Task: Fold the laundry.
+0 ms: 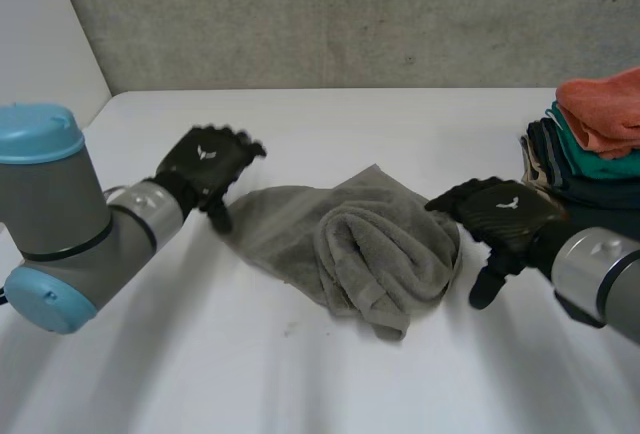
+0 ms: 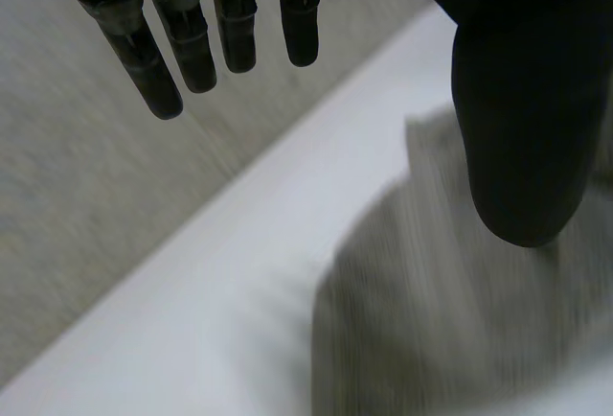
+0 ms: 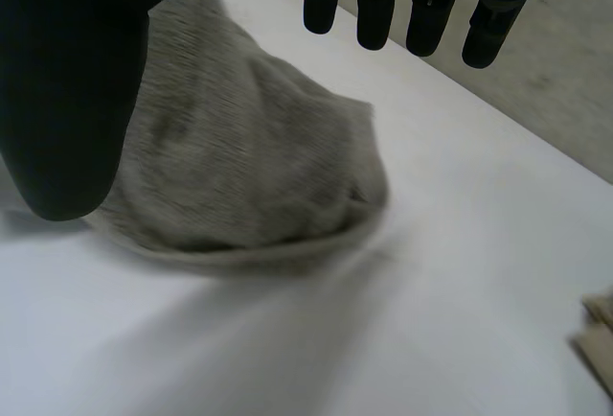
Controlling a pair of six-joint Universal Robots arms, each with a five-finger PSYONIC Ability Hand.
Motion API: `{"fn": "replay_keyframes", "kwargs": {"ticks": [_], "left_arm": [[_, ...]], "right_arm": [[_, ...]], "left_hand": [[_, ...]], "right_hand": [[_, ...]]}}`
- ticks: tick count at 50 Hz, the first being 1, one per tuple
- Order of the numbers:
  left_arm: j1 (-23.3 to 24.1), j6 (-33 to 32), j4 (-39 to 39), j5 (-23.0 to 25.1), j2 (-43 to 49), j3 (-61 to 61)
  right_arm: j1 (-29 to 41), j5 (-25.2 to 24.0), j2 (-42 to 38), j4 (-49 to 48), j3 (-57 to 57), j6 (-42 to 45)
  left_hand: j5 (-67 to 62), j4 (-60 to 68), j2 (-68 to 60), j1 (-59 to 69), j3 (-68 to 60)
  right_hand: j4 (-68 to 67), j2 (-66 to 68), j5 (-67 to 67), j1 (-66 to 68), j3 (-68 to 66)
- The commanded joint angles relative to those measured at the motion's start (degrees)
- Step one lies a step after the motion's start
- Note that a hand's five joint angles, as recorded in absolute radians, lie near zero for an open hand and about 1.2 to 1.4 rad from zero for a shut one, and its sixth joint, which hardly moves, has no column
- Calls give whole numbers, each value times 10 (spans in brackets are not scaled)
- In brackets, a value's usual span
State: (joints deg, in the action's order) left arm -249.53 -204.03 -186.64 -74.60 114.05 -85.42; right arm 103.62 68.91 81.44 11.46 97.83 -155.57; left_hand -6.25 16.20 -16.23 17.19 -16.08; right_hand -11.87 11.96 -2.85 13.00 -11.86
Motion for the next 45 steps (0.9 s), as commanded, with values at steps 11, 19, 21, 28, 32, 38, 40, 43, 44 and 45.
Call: {"fn": "replay_keyframes", "kwargs": {"ticks": [11, 19, 21, 28, 32, 38, 40, 43, 44, 45], "left_arm": [[-30, -122, 14, 111, 129, 11], [-3, -117, 3, 110, 160, 41], [1, -110, 1, 110, 165, 52], [11, -94, 1, 107, 192, 80], [14, -93, 1, 104, 200, 97], [28, -88, -3, 70, 194, 113], [35, -84, -2, 58, 174, 107], [41, -78, -2, 50, 119, 88], [43, -77, -3, 49, 103, 78], [43, -75, -4, 47, 88, 69]], "right_arm": [[115, 57, -15, -181, 82, -18], [129, 76, -49, -193, 87, -12], [129, 76, -58, -195, 86, -11], [127, 76, -65, -206, 87, -11], [128, 78, -69, -219, 89, -15], [134, 80, -109, -246, 82, -9], [135, 83, -131, -259, 70, -8], [127, 88, -151, -257, 45, -8], [127, 91, -153, -256, 40, -7], [126, 96, -151, -254, 33, -5]], "left_hand": [[-103, 103, -103, 93, -104], [-185, 186, -185, 176, -187], [-202, 202, -202, 192, -204], [-261, 261, -261, 251, -263], [-558, 558, -558, 548, -560], [-638, 638, -638, 628, -639], [-638, 638, -638, 628, -639], [-638, 638, -638, 628, -639], [-638, 638, -638, 628, -639], [-638, 638, -638, 628, -639]], "right_hand": [[8, -9, 18, -19, 8], [-6, 5, 4, -6, -6], [-11, 10, -1, -1, -11], [-21, 20, -11, 10, -21], [-23, 22, -13, 11, -23], [-103, 102, -93, 92, -103], [-254, 253, -244, 243, -254], [-574, 573, -565, 563, -574], [-666, 665, -656, 655, -666], [-681, 680, -671, 670, -681]]}}
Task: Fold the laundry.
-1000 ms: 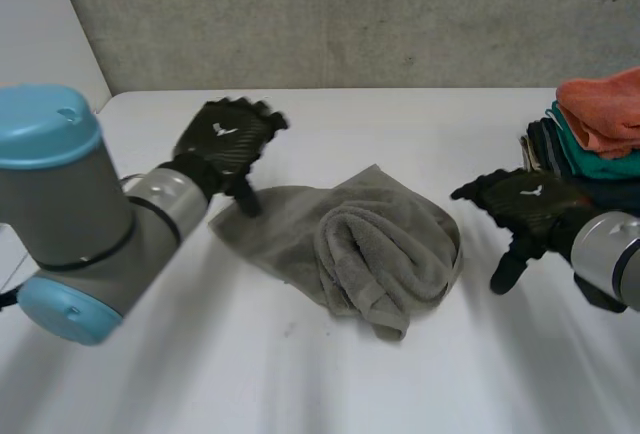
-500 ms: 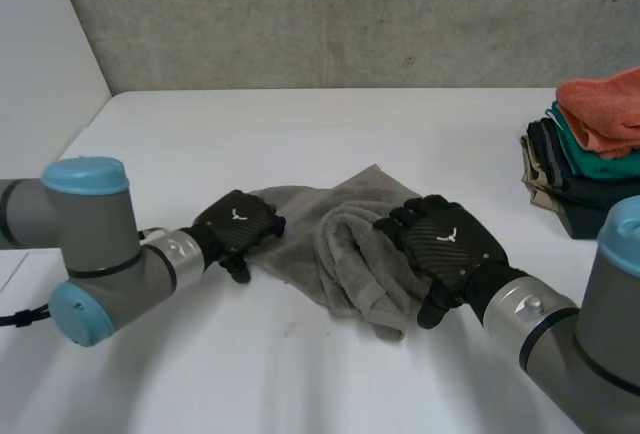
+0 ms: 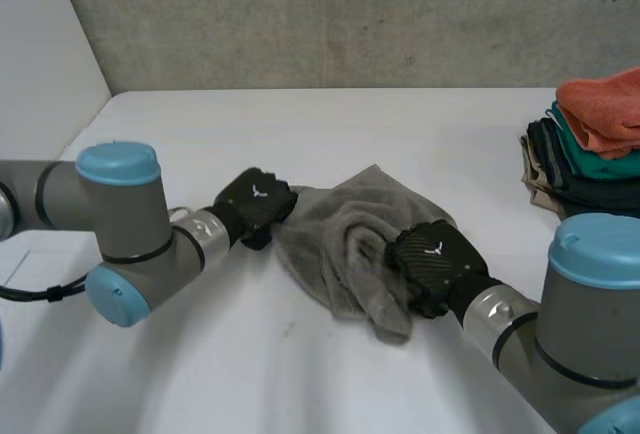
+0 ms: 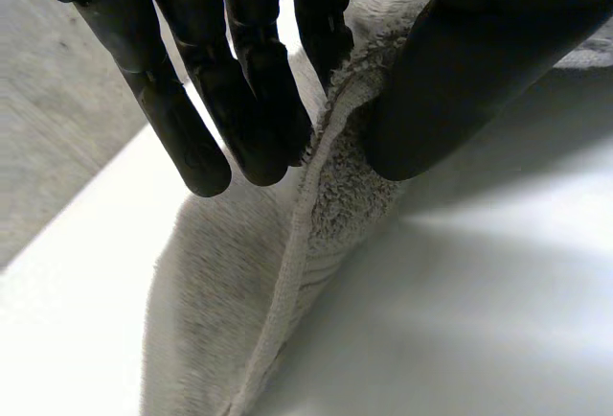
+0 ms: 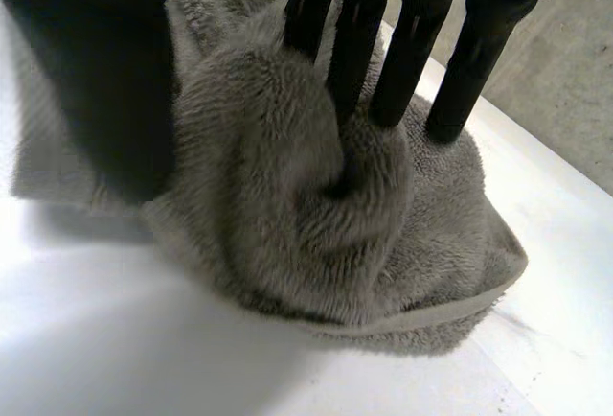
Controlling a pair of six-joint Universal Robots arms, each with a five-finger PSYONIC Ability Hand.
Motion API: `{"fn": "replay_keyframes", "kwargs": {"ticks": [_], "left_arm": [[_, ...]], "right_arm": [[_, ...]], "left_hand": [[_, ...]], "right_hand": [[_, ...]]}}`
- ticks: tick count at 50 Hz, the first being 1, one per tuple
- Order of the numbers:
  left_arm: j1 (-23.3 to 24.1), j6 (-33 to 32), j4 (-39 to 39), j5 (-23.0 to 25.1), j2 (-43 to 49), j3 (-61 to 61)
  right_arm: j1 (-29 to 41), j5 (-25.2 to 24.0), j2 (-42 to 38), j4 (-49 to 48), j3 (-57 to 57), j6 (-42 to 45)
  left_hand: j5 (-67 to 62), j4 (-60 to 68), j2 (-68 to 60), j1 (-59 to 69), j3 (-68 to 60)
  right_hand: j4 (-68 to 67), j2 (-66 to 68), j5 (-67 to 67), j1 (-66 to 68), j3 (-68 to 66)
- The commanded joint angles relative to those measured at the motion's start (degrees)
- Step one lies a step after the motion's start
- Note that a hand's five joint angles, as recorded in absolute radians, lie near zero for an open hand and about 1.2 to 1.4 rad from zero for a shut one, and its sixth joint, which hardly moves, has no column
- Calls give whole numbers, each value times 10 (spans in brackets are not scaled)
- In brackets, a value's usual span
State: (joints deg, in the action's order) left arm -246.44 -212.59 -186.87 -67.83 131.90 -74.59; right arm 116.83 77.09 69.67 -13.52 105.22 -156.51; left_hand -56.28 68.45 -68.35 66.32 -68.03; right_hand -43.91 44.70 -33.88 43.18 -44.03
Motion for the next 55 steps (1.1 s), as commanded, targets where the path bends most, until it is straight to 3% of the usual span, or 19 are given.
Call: {"fn": "replay_keyframes", "kwargs": {"ticks": [1, 4, 9, 14, 20, 27, 28, 29, 30, 39, 47, 52, 55], "left_arm": [[13, 11, -2, -21, -106, -47], [15, 13, -2, -31, -180, -78], [13, 20, -3, -42, -284, -122], [11, 49, -7, -49, -374, -163], [11, 80, -8, -50, -415, -202], [14, 84, -13, -55, -408, -239], [14, 85, -14, -56, -405, -240], [16, 85, -14, -59, -400, -240], [16, 85, -14, -62, -395, -240], [16, 86, -15, -80, -385, -226], [19, 89, -16, -85, -404, -185], [24, 103, -14, -87, -409, -170], [32, 111, -13, -95, -410, -166]], "right_arm": [[-6, 21, -33, -4, -45, 6], [-13, 38, -18, -3, -62, 10], [-74, 36, 73, 2, -114, 11], [-120, 14, 78, 31, -196, 9], [-130, 12, -50, 55, -322, 3], [-132, 86, -196, 58, -450, 17], [-132, 93, -204, 59, -454, 21], [-128, 106, -215, 60, -458, 27], [-126, 114, -214, 60, -457, 30], [-129, 116, -75, 75, -320, 36], [-120, 76, 102, 201, -151, 10], [-91, 48, 104, 238, -99, -98], [-71, 36, 99, 198, -71, -224]], "left_hand": [[-137, 116, -117, 137, -120], [-137, 116, -117, 137, -120], [-137, 116, -117, 137, -120], [-137, 116, -117, 137, -120], [-137, 116, -117, 137, -120], [-137, 116, -117, 137, -120], [-137, 116, -117, 137, -120], [-137, 116, -117, 137, -120], [-137, 116, -117, 137, -120], [-137, 116, -117, 137, -120], [-137, 116, -117, 137, -120], [-137, 116, -117, 137, -120], [-137, 116, -117, 137, -120]], "right_hand": [[-361, 353, -361, 368, -360], [-361, 353, -361, 368, -360], [-361, 353, -361, 368, -360], [-361, 353, -361, 368, -360], [-361, 353, -361, 368, -360], [-361, 353, -361, 368, -360], [-310, 302, -310, 317, -309], [132, -140, 132, -125, 133], [339, -347, 339, -332, 340], [339, -347, 339, -332, 340], [274, -282, 274, -267, 276], [276, -284, 276, -269, 277], [301, -309, 301, -294, 302]]}}
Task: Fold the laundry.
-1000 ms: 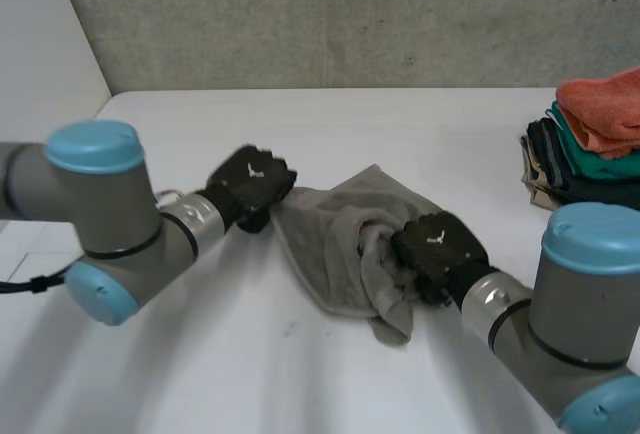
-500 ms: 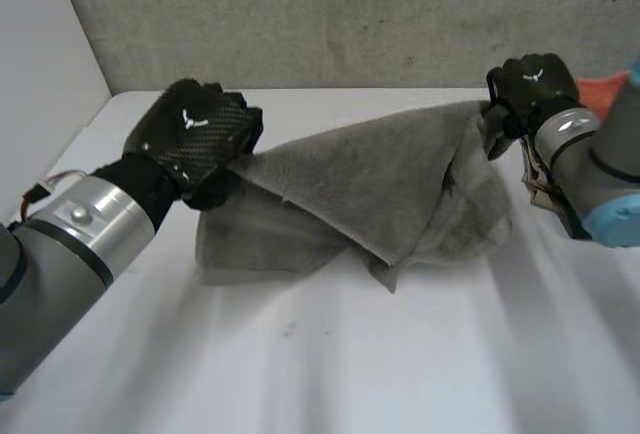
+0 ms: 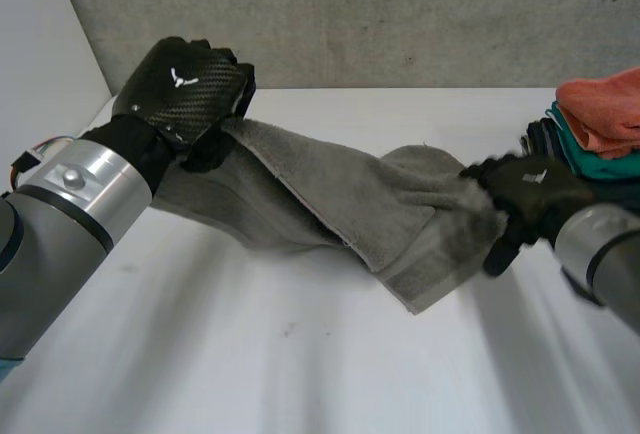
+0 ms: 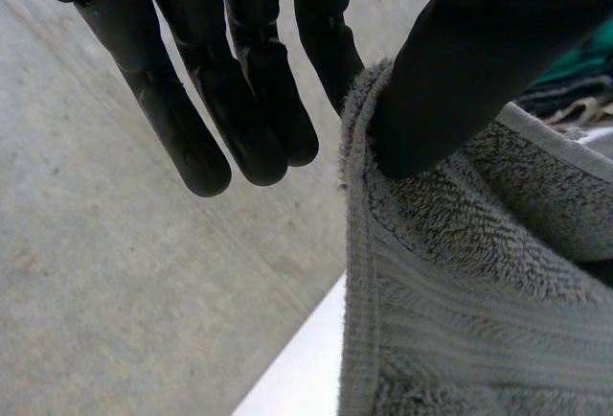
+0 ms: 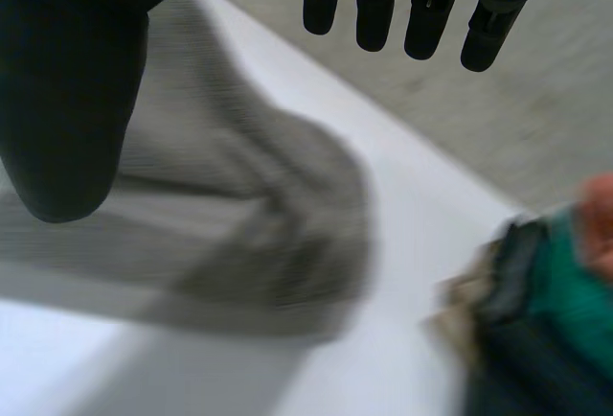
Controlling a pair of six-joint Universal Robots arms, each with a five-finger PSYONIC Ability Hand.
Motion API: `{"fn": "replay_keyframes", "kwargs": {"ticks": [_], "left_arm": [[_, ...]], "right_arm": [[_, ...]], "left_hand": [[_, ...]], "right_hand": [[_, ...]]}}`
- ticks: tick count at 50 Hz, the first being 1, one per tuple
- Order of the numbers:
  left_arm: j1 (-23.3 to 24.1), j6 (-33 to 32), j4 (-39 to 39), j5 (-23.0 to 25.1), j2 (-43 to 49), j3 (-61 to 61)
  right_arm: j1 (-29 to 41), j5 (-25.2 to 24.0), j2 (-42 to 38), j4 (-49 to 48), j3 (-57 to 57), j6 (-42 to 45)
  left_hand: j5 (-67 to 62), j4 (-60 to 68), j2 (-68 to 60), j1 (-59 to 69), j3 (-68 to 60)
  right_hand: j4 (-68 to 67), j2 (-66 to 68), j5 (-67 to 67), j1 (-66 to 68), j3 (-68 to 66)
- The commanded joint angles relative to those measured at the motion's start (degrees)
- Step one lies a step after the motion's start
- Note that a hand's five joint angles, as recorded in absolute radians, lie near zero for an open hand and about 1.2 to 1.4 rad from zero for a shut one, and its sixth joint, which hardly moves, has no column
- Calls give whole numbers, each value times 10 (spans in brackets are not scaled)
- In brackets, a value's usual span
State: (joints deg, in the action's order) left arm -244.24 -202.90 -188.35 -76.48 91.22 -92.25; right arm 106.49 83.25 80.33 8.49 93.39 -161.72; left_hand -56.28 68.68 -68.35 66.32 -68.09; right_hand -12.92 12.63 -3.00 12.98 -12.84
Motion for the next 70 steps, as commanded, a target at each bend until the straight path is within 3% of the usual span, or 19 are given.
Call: {"fn": "replay_keyframes", "kwargs": {"ticks": [1, 8, 14, 23, 31, 33, 37, 44, 47, 52, 56, 62, 70], "left_arm": [[13, 15, 2, -10, -4, 10], [40, 15, 2, -31, -10, 27], [55, 14, 4, -52, -10, 47], [83, 14, 4, -73, -10, 72], [79, 9, 4, -116, -32, 76], [77, 8, 4, -118, -38, 74], [74, 8, 5, -118, -46, 70], [65, 8, 6, -119, -62, 56], [52, 7, 9, -118, -70, 42], [23, 4, 27, -113, -75, 15], [-11, 1, 48, -108, -62, -29], [-25, 0, 44, -74, 35, -58], [-52, -8, 11, -29, 196, 31]], "right_arm": [[38, -28, -13, -34, 49, -195], [122, -21, -107, -136, 16, -344], [186, 37, -183, -173, -50, -413], [226, 147, -280, -197, -158, -430], [199, 201, -303, -229, -170, -384], [175, 200, -296, -230, -163, -366], [122, 187, -267, -242, -148, -337], [90, 117, -220, -240, -137, -256], [61, 71, -151, -208, -134, -170], [15, -7, -43, -41, -166, 44], [-19, -18, -4, 87, -193, 167], [-52, -26, -1, 184, -195, 245], [-48, -22, -92, 162, -224, 251]], "left_hand": [[-137, 113, -116, 137, -119], [-137, 113, -116, 137, -119], [-137, 113, -116, 137, -119], [-137, 113, -116, 137, -119], [-137, 113, -116, 137, -119], [-137, 113, -116, 137, -119], [-137, 113, -116, 137, -119], [-137, 113, -116, 137, -119], [-137, 113, -116, 137, -119], [-137, 113, -116, 137, -119], [-137, 113, -116, 137, -119], [-137, 113, -116, 137, -119], [-137, 113, -116, 137, -119]], "right_hand": [[-2, 5, -1, 1, -3], [29, -26, 30, -30, 28], [29, -26, 30, -30, 28], [17, -14, 18, -17, 16], [-235, 238, -234, 235, -236], [-313, 316, -312, 312, -314], [-670, 673, -669, 669, -671], [-671, 674, -670, 670, -672], [-671, 674, -670, 670, -672], [-671, 674, -670, 670, -672], [-671, 674, -670, 670, -672], [-671, 674, -670, 670, -672], [-671, 674, -670, 670, -672]]}}
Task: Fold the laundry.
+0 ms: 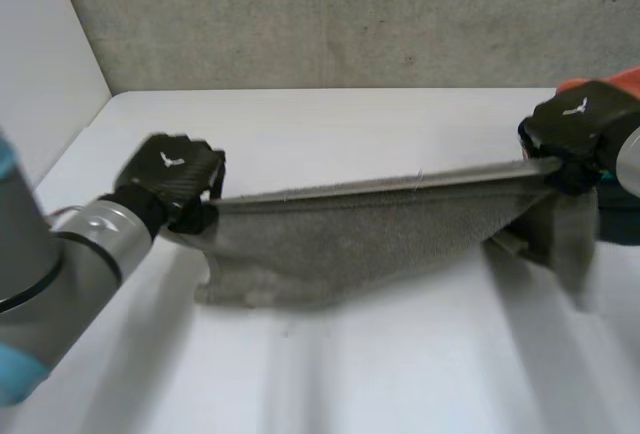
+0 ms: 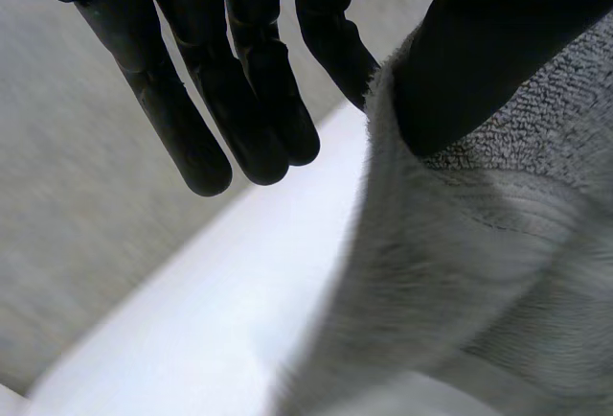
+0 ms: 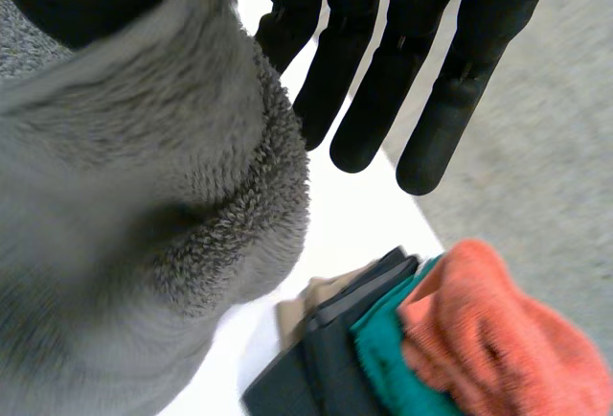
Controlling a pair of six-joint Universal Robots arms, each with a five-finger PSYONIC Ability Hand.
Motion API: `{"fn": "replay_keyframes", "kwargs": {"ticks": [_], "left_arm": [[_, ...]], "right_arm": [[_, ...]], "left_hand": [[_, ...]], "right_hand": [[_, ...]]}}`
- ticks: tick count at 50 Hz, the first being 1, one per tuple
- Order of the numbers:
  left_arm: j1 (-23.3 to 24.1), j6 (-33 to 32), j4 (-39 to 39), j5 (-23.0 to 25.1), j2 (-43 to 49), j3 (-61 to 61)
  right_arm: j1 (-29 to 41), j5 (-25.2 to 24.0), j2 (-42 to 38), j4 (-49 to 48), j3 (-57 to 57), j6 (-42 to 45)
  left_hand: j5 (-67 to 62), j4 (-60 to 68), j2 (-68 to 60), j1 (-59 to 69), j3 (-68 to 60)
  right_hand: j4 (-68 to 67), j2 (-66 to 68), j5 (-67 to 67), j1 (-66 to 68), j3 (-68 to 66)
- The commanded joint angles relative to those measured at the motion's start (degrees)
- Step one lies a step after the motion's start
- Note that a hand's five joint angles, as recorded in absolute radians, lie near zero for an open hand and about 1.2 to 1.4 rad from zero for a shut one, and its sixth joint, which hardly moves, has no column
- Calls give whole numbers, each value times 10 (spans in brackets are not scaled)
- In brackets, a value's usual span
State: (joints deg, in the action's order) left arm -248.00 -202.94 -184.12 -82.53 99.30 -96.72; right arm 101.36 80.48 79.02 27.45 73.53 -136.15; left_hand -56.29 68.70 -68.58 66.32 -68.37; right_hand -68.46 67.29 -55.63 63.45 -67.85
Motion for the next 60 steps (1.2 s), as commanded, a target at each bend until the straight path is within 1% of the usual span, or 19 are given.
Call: {"fn": "replay_keyframes", "kwargs": {"ticks": [1, 7, 8, 11, 12, 14, 16, 17, 23, 24, 30, 31, 35, 42, 46, 50, 51, 55, 60], "left_arm": [[-15, -7, -47, 29, 136, 114], [-17, -4, -103, 18, 164, 254], [-18, -5, -116, 14, 164, 272], [-20, -6, -179, -14, 159, 322], [-20, -5, -198, -24, 158, 331], [-23, -4, -253, -58, 144, 343], [-27, -6, -279, -69, 121, 341], [-30, -7, -299, -75, 96, 332], [-34, -8, -285, -72, 45, 255], [-35, -8, -277, -72, 34, 224], [-39, -10, -270, -54, 4, 88], [-39, -10, -270, -47, 3, 69], [-42, -11, -273, -24, 6, -13], [-44, -11, -275, -18, 58, -87], [-51, -10, -275, -17, 61, -105], [-57, -10, -273, -15, 56, -115], [-58, -10, -273, -15, 52, -116], [-62, -10, -273, -15, 27, -123], [-73, -9, -272, -15, 6, -124]], "right_arm": [[4, 6, -107, -51, -45, -7], [30, 21, -166, -188, -130, -21], [37, 33, -170, -243, -155, -28], [41, 57, -166, -348, -178, -39], [43, 70, -160, -424, -183, -47], [45, 77, -150, -489, -182, -54], [46, 75, -133, -554, -173, -55], [45, 71, -128, -558, -169, -55], [44, 12, -115, -524, -155, -60], [43, -8, -113, -495, -148, -60], [37, -70, -122, -384, -113, -60], [37, -84, -133, -361, -98, -60], [36, -96, -177, -322, -62, -57], [38, -91, -248, -307, -22, -54], [37, -75, -267, -306, 1, -59], [36, -26, -262, -306, 28, -70], [35, -3, -261, -307, 38, -85], [17, 51, -258, -308, 60, -149], [-16, 68, -229, -306, 86, -228]], "left_hand": [[-137, 113, -114, 137, -116], [-137, 113, -114, 137, -116], [-137, 113, -114, 137, -116], [-137, 113, -114, 137, -116], [-137, 113, -114, 137, -116], [-137, 113, -114, 137, -116], [-137, 113, -114, 137, -116], [-137, 113, -114, 137, -116], [-137, 113, -114, 137, -116], [-137, 113, -114, 137, -116], [-137, 113, -114, 137, -116], [-137, 113, -114, 137, -116], [-137, 113, -114, 137, -116], [-137, 113, -114, 137, -116], [-137, 113, -114, 137, -116], [-137, 113, -114, 137, -116], [-137, 113, -114, 137, -116], [-137, 113, -114, 137, -116], [-137, 113, -114, 137, -116]], "right_hand": [[-115, 127, -144, 165, -122], [-115, 127, -144, 165, -122], [-115, 127, -144, 165, -122], [-115, 127, -144, 165, -122], [-115, 127, -144, 165, -122], [-115, 127, -144, 165, -122], [-115, 127, -144, 165, -122], [-115, 127, -144, 165, -122], [-115, 127, -144, 165, -122], [-115, 127, -144, 165, -122], [-115, 127, -144, 165, -122], [-115, 127, -144, 165, -122], [-115, 127, -144, 165, -122], [-89, 101, -117, 139, -95], [62, -50, 34, -12, 56], [307, -296, 279, -257, 301], [363, -351, 335, -313, 357], [415, -404, 387, -365, 409], [422, -411, 394, -372, 416]]}}
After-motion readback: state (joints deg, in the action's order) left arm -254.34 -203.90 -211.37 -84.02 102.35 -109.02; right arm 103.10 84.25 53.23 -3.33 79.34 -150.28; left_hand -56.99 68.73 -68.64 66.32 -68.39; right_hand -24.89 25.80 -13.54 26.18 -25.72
